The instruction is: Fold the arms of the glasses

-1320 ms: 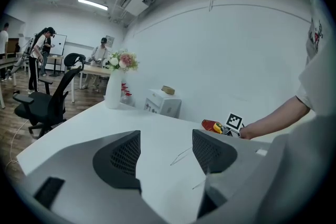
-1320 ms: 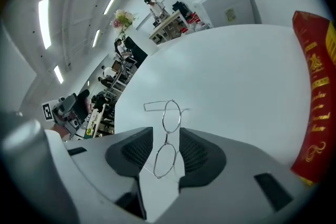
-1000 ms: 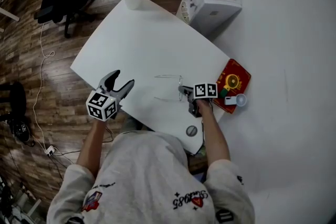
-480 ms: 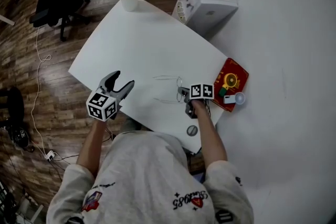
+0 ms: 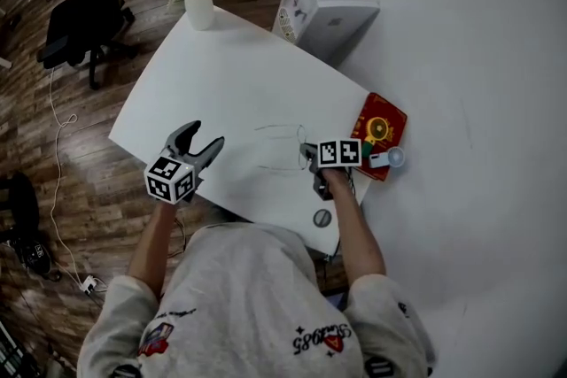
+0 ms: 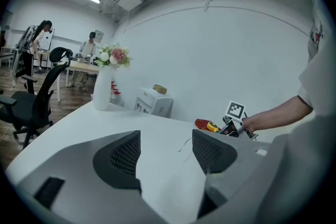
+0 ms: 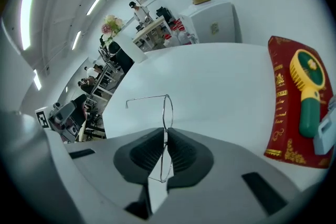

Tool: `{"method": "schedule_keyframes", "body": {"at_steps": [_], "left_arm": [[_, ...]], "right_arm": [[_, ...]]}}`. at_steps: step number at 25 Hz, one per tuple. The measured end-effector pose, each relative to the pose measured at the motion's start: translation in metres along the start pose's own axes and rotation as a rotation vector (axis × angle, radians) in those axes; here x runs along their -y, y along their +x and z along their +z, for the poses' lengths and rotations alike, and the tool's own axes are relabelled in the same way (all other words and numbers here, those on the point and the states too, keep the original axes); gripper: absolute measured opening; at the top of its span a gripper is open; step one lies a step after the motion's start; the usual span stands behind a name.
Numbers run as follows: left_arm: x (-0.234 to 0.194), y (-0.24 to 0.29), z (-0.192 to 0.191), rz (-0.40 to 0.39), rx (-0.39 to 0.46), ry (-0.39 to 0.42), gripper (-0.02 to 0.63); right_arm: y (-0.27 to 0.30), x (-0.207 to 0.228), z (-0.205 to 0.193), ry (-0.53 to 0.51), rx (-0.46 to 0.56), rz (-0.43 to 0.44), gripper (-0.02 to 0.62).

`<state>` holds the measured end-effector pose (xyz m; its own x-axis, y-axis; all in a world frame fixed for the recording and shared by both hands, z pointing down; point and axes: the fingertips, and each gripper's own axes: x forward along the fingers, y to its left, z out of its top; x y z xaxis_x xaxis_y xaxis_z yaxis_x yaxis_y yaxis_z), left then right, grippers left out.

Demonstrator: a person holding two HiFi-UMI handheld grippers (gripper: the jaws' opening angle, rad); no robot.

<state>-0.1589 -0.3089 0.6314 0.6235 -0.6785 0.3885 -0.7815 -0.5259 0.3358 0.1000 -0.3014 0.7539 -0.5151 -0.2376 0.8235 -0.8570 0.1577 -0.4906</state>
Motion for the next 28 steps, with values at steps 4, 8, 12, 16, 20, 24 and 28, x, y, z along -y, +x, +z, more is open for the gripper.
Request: {"method": "schedule_keyframes", "body": {"at_steps": [4,8,12,16,20,24,28], "left_arm": [[0.008,0.007,0.005,-0.038,-0.007,0.024,0.305],[0.017,0.015,0.017,-0.081,-0.004,0.055,0.305],[0.033,0.024,0.033,-0.185,0.008,0.070,0.279],[0.045,0.033,0.048,-0.307,-0.009,0.044,0.209],[0.065,0.043,0.046,-0.478,-0.081,-0.054,0.187],[0.081,0.051,0.041,-0.544,-0.138,-0.034,0.186],[0.096,0.057,0.036,-0.589,-0.172,-0.028,0.177]], "right_arm": [[-0.031,-0.021,0.016,-0.044,0.043,0.015,0.026],[-0.059,-0.043,0.031,-0.078,0.071,0.035,0.026],[-0.076,-0.054,0.035,-0.114,0.086,0.046,0.026],[-0.085,-0.062,0.037,-0.137,0.097,0.058,0.026],[-0.092,-0.066,0.033,-0.155,0.092,0.071,0.026],[-0.095,-0.071,0.031,-0.172,0.087,0.083,0.026],[-0.099,-0.077,0.027,-0.185,0.088,0.088,0.026]]}}
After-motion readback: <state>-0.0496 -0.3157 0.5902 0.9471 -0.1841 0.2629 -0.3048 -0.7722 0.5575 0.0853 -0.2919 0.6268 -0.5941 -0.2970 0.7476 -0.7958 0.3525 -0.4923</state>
